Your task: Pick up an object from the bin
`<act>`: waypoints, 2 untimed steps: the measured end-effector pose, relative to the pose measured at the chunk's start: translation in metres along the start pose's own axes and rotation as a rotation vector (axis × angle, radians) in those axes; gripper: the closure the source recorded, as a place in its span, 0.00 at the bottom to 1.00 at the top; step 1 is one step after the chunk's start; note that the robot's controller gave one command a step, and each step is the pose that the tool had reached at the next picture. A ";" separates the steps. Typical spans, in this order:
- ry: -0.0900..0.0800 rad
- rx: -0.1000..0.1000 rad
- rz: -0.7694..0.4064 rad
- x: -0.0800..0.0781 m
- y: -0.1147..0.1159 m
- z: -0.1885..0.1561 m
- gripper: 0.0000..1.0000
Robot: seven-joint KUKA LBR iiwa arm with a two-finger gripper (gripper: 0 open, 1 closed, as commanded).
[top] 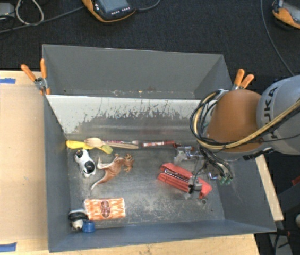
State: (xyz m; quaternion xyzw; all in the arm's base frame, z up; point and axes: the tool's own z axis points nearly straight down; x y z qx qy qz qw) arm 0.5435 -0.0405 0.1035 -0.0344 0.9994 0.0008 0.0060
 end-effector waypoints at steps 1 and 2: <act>0.021 -0.001 0.086 -0.005 -0.031 0.024 1.00; 0.021 -0.001 0.086 -0.005 -0.030 0.024 1.00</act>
Offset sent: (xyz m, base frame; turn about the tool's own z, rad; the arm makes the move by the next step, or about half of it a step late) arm 0.0000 0.0000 0.0000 0.0000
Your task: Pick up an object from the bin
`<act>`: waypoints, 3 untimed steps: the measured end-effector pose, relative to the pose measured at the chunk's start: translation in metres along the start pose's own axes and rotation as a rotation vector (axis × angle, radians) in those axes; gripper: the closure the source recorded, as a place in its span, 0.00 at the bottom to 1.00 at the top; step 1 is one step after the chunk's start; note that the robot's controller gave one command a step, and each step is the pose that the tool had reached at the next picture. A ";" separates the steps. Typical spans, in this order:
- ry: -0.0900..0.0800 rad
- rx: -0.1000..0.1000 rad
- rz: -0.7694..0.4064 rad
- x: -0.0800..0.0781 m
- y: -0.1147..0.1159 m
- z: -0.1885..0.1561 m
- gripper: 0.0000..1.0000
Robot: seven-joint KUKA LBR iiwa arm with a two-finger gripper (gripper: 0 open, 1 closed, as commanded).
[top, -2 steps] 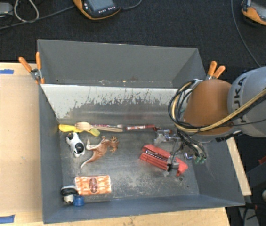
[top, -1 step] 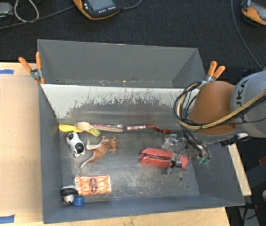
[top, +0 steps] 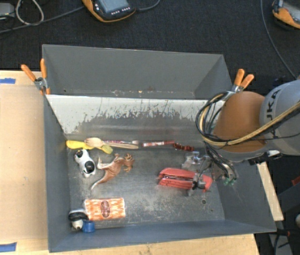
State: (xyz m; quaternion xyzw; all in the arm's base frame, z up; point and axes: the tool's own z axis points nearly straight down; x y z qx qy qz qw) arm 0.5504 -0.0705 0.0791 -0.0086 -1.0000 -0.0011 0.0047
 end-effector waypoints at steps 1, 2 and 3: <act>-0.002 0.001 -0.029 -0.005 0.002 0.005 1.00; 0.006 -0.001 -0.107 -0.002 0.008 -0.060 1.00; 0.000 0.000 -0.096 -0.032 0.018 -0.030 0.00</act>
Offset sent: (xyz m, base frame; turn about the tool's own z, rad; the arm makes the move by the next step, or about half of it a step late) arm 0.0052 0.0124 0.2134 -0.2567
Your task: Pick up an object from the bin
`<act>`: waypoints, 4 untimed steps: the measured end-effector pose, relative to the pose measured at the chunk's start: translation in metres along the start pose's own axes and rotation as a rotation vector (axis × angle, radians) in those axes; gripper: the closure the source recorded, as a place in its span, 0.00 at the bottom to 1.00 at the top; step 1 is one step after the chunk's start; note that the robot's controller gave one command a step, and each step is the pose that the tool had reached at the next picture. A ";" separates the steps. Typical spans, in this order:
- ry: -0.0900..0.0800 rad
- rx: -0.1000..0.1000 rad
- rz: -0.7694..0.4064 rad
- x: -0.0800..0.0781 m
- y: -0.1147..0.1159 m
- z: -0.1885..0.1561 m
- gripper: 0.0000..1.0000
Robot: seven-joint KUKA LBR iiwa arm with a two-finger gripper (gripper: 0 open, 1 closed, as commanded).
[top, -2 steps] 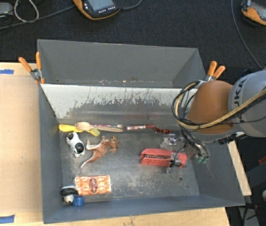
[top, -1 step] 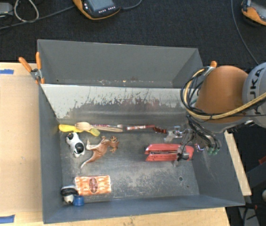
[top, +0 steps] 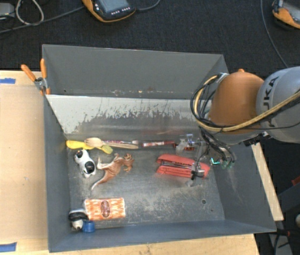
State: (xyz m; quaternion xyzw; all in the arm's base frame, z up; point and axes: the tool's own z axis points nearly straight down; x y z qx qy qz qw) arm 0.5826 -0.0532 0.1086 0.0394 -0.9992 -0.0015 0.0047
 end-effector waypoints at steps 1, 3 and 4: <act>0.006 -0.002 0.015 -0.013 0.005 0.038 1.00; 0.015 -0.003 0.017 -0.017 0.002 -0.017 1.00; 0.015 -0.004 -0.009 -0.014 0.010 -0.100 1.00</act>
Offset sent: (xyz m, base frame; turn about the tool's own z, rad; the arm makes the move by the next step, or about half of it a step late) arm 0.0000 0.0000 0.0000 0.0000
